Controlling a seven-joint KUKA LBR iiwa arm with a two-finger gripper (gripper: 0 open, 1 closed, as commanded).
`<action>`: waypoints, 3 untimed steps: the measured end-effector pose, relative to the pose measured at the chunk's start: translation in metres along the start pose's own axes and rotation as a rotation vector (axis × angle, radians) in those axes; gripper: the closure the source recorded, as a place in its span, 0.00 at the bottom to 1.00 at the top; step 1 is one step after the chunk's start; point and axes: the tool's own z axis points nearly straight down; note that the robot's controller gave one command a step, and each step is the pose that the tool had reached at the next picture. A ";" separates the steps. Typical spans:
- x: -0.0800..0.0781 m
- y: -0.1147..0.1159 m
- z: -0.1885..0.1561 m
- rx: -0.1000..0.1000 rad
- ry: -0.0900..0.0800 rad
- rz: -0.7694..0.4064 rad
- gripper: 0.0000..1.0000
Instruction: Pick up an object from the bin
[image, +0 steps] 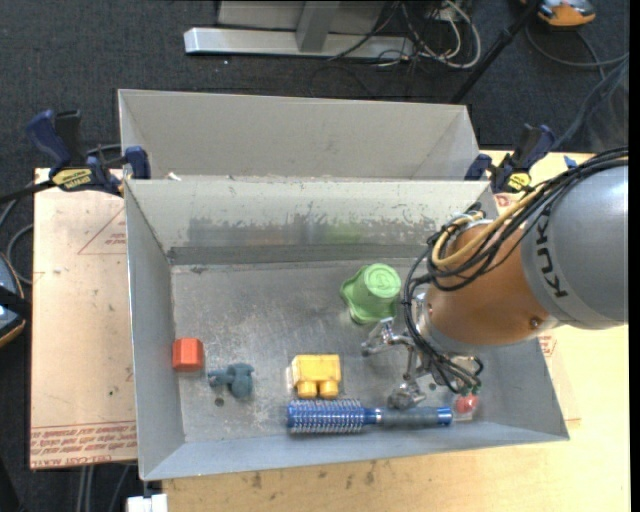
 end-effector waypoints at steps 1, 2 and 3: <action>-0.011 0.054 -0.042 -0.012 0.029 -0.102 0.00; -0.020 0.075 -0.012 -0.009 0.005 -0.192 0.00; -0.043 0.100 -0.029 -0.011 0.045 0.075 0.00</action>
Offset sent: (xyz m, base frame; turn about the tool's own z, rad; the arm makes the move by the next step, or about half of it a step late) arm -0.0112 0.0521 0.0383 -0.0974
